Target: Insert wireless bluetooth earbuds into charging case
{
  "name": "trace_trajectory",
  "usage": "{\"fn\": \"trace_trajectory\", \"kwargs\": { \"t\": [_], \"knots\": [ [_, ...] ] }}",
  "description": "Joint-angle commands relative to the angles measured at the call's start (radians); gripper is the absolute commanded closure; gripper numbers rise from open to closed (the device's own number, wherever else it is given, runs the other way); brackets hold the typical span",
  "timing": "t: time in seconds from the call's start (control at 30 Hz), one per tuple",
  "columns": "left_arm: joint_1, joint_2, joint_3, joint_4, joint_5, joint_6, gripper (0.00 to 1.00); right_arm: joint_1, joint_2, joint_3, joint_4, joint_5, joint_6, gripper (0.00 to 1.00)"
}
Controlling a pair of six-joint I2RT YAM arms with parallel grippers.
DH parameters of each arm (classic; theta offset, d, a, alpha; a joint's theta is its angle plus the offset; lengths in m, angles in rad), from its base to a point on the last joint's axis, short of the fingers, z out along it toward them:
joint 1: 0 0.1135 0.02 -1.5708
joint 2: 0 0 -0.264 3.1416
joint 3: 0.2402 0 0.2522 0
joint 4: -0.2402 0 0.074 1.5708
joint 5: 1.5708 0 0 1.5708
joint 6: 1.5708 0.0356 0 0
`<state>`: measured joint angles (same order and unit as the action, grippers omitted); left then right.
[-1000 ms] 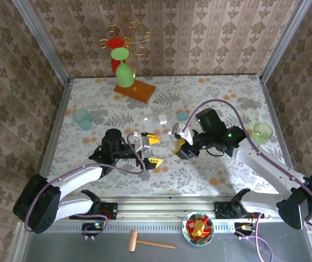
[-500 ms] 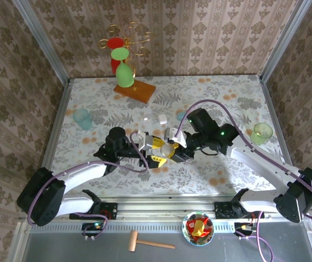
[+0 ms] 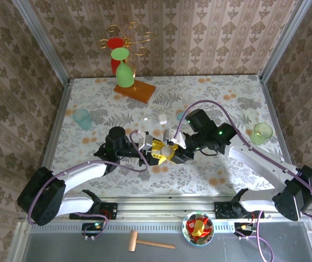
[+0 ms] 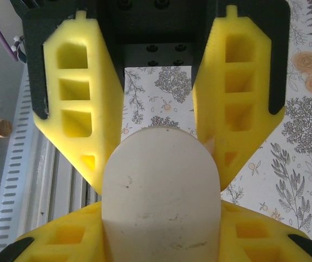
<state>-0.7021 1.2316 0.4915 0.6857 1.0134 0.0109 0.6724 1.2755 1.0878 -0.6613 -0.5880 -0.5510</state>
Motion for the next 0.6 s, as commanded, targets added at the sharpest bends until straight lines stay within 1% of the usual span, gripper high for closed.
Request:
{"fn": "trace_trajectory", "kwargs": {
  "t": [0.0, 0.03, 0.13, 0.23, 0.37, 0.57],
  "knots": [
    [-0.013, 0.006, 0.025, 0.020, 0.036, 0.000, 0.43, 0.006, -0.018, 0.013, 0.023, -0.027, -0.009, 0.77],
    [-0.014, 0.004, 0.024, 0.017, 0.032, 0.001, 0.41, 0.004, -0.023, 0.009, 0.033, -0.027, -0.005, 0.77],
    [-0.012, 0.000, 0.022, 0.007, 0.025, 0.007, 0.40, 0.000, -0.037, -0.004, 0.053, -0.030, 0.001, 0.77],
    [-0.012, 0.001, 0.027, 0.001, 0.025, 0.010, 0.44, 0.000, -0.039, -0.005, 0.053, -0.041, 0.002, 0.77],
    [-0.012, 0.009, 0.025, 0.000, 0.022, 0.015, 0.46, -0.004, -0.047, -0.018, 0.062, -0.050, 0.005, 0.77],
    [-0.013, 0.014, 0.030, 0.008, 0.025, 0.006, 0.64, -0.005, -0.050, -0.025, 0.055, -0.052, 0.001, 0.76]
  ]
}}
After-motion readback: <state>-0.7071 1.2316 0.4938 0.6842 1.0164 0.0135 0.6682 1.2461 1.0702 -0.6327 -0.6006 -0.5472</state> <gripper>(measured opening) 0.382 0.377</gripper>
